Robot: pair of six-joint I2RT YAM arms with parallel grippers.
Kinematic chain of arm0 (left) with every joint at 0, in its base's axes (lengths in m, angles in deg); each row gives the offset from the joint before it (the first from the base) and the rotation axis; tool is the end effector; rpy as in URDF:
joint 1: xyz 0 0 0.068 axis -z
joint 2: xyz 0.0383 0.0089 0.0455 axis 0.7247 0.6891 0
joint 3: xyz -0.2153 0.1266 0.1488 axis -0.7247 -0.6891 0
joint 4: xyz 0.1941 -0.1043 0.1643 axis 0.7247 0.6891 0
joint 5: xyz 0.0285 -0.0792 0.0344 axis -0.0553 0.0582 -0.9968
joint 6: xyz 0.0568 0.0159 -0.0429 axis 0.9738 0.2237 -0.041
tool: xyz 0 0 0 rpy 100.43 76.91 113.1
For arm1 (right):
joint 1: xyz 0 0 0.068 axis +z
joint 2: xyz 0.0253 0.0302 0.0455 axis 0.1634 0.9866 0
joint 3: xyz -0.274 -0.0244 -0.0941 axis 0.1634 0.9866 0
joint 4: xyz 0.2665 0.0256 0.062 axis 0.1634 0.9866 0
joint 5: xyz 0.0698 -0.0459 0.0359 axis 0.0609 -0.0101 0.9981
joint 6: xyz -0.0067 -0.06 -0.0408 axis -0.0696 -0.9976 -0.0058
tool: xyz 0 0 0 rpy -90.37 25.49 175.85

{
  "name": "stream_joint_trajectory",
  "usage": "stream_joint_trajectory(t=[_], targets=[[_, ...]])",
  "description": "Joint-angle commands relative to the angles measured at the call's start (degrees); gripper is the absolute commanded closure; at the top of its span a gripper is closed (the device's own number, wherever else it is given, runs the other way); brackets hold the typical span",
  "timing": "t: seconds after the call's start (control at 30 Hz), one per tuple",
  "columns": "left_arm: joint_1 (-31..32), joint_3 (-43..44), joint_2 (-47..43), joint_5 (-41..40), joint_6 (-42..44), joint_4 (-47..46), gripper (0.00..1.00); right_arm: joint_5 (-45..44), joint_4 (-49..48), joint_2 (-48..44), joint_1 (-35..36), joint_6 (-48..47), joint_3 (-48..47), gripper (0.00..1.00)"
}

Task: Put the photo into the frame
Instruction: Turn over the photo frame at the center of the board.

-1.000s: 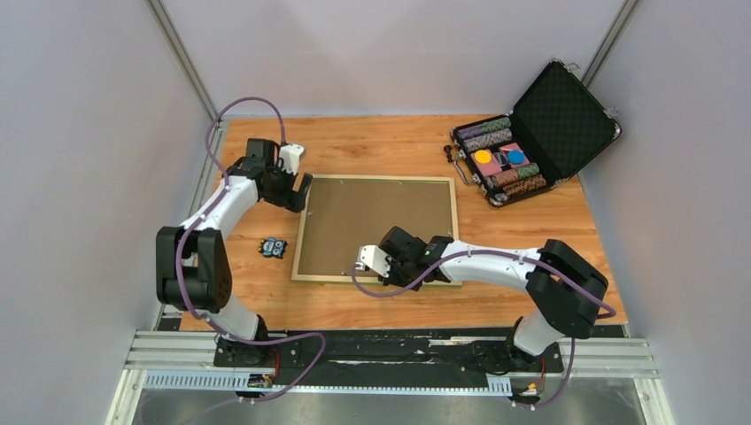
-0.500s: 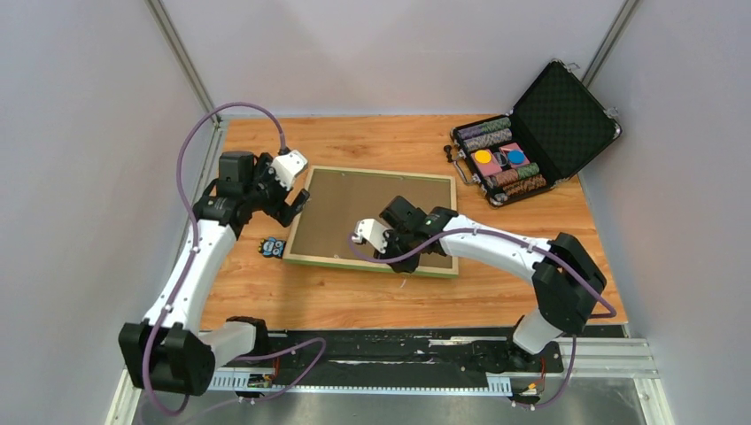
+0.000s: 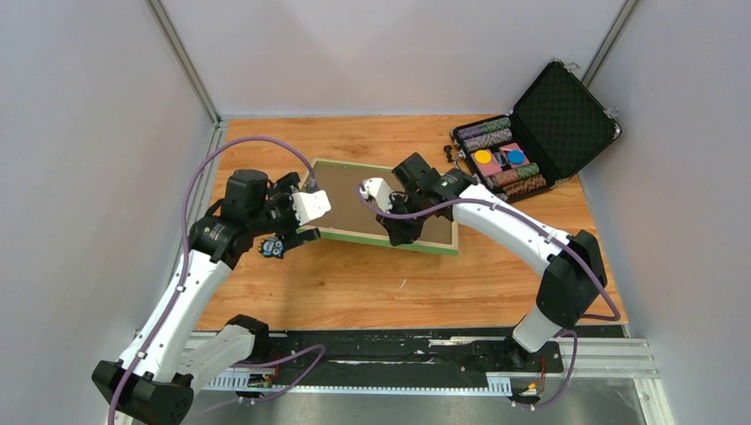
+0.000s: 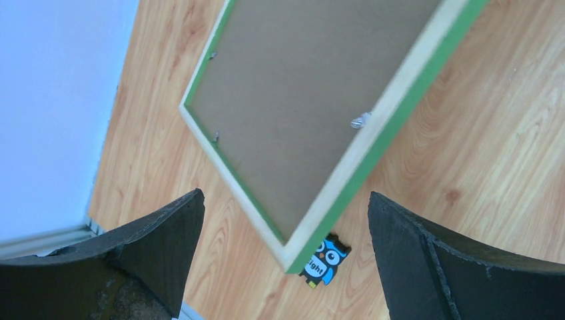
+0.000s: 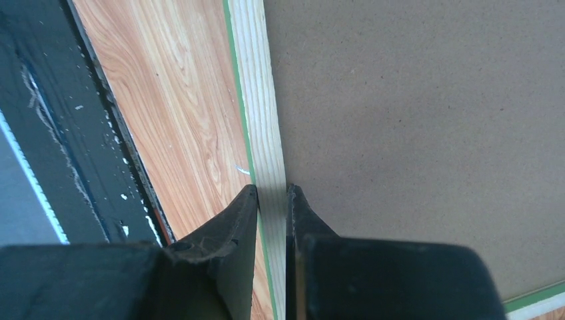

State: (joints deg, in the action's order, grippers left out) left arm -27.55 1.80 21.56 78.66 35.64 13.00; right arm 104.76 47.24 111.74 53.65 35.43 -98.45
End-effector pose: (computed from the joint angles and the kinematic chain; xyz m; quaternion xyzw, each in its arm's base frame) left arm 0.1904 -0.0864 0.3443 0.5281 0.7124 -0.0499 0.4596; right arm 0.2394 0.2624 0.2789 -0.5812 0.7644 0.2044 0.1902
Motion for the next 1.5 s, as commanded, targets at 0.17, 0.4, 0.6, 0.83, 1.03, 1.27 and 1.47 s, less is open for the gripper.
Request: stream_joint_trajectory(t=[0.17,0.4,0.6,0.83,1.03,1.27,1.47], targets=[[4.8,-1.3,2.5,-0.4,10.4,-1.6,0.00,8.2,6.1,3.0,-6.8,1.4,-12.5,1.00],[10.0,-4.3,6.8,-4.8,15.8,-10.1,0.00,11.5,9.2,5.1,-9.6,1.5,-17.1,1.00],[11.8,-5.2,13.0,-9.6,20.5,-19.0,0.03,13.8,11.1,6.3,-11.6,1.6,-19.8,1.00],[12.6,-1.6,17.7,-12.5,20.2,-18.4,0.30,14.5,12.1,6.9,-13.2,1.5,-20.6,1.00],[13.9,-0.9,18.3,-14.1,19.2,-17.7,0.47,14.6,12.4,6.9,-14.0,1.6,-21.0,1.00],[14.3,1.0,18.0,-14.6,18.4,-15.2,0.70,13.4,12.5,6.2,-14.1,2.3,-21.6,1.00],[14.4,3.8,18.3,-15.1,17.6,-11.8,0.99,12.0,12.5,4.9,-14.1,3.4,-23.1,0.88]])
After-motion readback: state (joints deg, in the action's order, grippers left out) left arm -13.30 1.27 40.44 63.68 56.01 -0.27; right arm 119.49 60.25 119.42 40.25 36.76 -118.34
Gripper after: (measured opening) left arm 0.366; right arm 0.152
